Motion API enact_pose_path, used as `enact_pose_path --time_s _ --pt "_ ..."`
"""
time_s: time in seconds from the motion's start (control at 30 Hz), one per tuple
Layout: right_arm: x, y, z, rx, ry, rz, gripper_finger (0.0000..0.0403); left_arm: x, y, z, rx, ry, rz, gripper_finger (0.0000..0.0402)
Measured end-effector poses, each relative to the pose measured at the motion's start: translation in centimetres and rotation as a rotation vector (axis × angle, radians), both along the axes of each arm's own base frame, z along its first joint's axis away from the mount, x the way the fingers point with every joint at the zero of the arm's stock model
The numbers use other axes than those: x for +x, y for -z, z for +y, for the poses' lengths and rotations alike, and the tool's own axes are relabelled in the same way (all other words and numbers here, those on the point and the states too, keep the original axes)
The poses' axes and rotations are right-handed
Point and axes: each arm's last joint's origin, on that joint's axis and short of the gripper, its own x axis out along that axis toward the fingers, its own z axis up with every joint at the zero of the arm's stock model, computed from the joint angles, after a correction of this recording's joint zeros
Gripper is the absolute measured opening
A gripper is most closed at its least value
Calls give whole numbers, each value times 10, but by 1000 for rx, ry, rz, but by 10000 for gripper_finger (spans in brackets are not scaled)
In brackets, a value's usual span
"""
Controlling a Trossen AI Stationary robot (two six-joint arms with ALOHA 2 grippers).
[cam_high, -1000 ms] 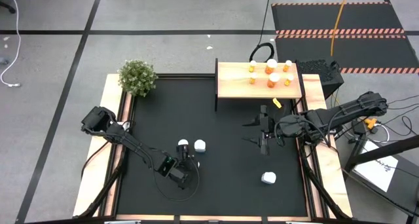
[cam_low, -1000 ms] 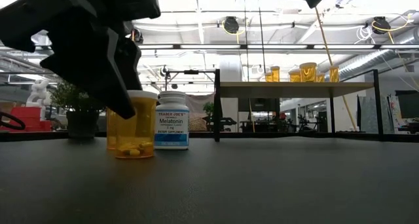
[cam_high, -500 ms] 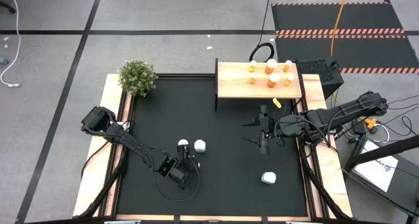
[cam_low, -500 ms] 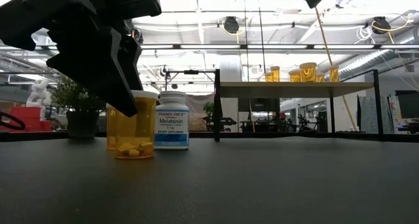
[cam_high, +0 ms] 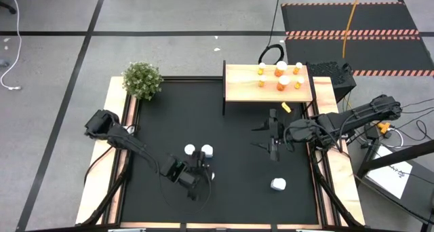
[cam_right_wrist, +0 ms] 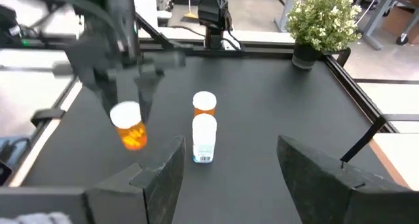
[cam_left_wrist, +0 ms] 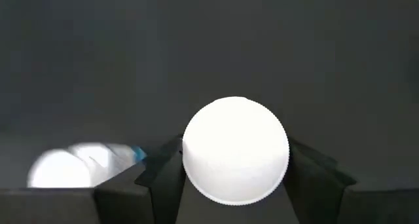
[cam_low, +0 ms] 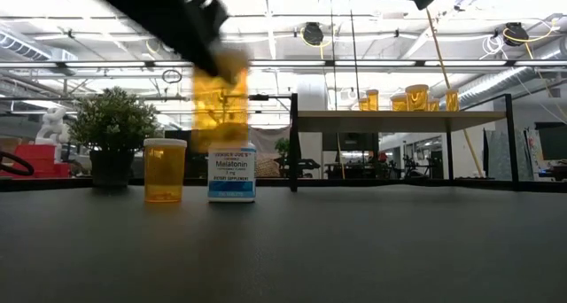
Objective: Pick and place medicine bottles onto shelf by color
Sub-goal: Put the large orange pill bottle on the shelf
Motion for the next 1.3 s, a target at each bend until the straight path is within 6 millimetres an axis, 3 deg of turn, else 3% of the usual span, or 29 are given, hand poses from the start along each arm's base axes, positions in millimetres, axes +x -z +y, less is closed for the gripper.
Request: enact_pose_path --time_s 0.13,0.27,0.53,0.77,0.97,1.3 --pt "-4 2 -1 -33 -8 40 238 17 -36 13 63 52 -23 213" --pt "-9 3 -3 -43 -8 69 238 34 -76 41 125 66 -54 219" --pt "-19 4 -6 -18 10 109 238 54 -148 126 232 -20 -148 220" --pt "-21 7 -7 -12 20 148 238 48 -196 205 244 -127 -239 218" --pt "-21 8 -7 -15 21 158 238 36 -218 258 229 -188 -317 222" --pt "-21 8 -7 -21 20 161 238 38 -220 300 209 -157 -421 223"
